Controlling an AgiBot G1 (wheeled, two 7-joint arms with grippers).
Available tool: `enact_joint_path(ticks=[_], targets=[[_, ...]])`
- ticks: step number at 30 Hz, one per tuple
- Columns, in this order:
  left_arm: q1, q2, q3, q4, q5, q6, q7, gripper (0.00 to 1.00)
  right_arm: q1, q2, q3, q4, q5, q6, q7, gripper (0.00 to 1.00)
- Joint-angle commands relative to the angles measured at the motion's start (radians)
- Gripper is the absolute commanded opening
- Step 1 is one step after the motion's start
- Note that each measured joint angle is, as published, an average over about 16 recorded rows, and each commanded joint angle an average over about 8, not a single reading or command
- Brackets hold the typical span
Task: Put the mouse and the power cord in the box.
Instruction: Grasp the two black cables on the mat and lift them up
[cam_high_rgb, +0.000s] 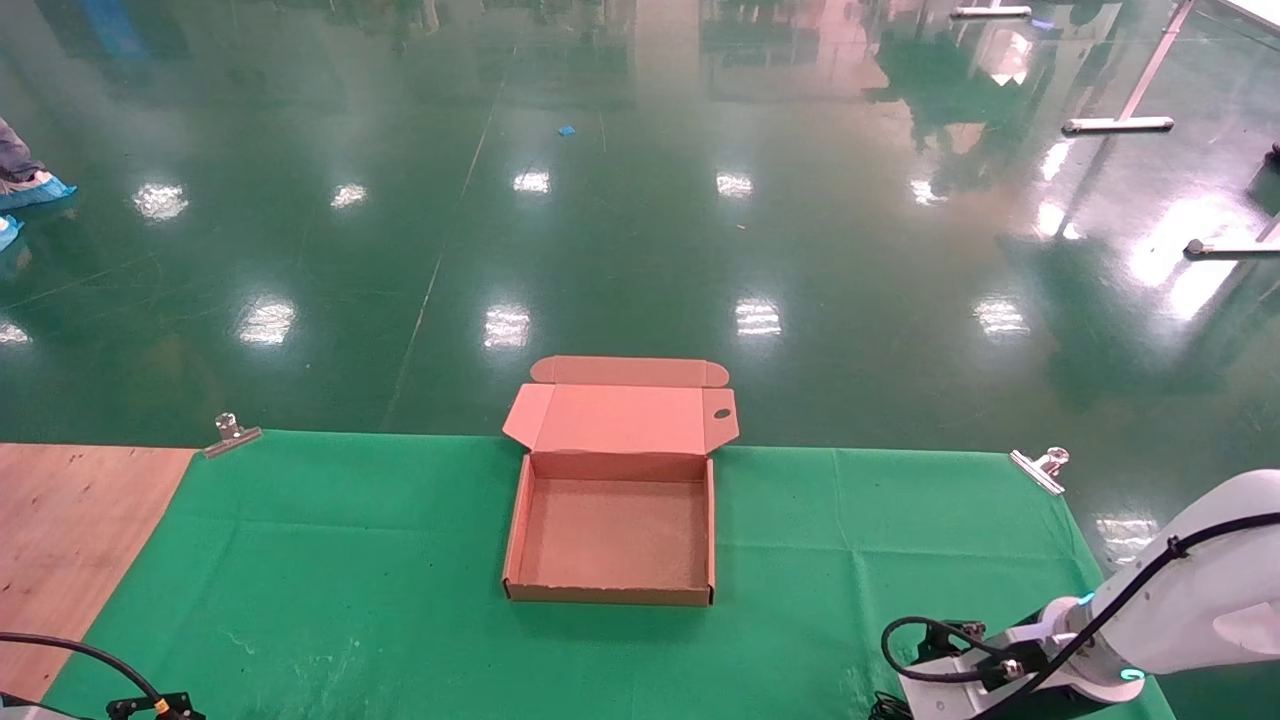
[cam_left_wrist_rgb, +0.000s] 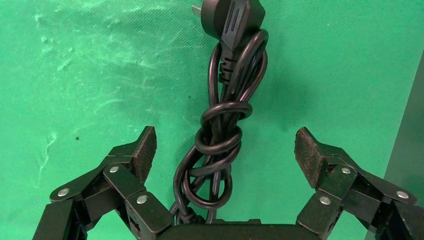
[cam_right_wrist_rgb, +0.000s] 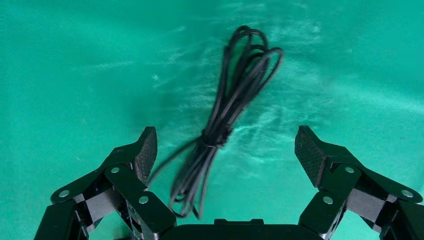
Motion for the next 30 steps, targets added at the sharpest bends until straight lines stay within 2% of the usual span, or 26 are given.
enact_joint_path(ticks=[1, 2, 3, 4, 16, 30], targets=[[-0.001, 0.002, -0.001, 0.011, -0.002, -0.004, 0.005, 0.30, 0.000, -0.006, 0.003, -0.022, 0.005, 0.011, -0.012, 0.25], [-0.002, 0.004, -0.001, 0.014, -0.001, -0.006, 0.007, 0.17, 0.001, -0.010, 0.006, -0.032, 0.008, 0.013, -0.018, 0.12], [-0.002, 0.005, -0.001, 0.018, -0.001, -0.008, 0.009, 0.06, 0.003, -0.013, 0.008, -0.042, 0.012, 0.015, -0.024, 0.04], [-0.002, 0.007, 0.000, 0.021, 0.000, -0.010, 0.011, 0.00, 0.004, -0.016, 0.009, -0.051, 0.015, 0.016, -0.030, 0.00], [-0.005, 0.005, -0.004, 0.058, -0.006, -0.013, 0.020, 0.00, 0.030, -0.041, 0.016, -0.133, 0.027, 0.010, -0.086, 0.00], [-0.015, 0.003, -0.001, 0.071, -0.002, -0.007, 0.018, 0.00, 0.058, -0.036, 0.022, -0.174, 0.036, -0.008, -0.125, 0.00]])
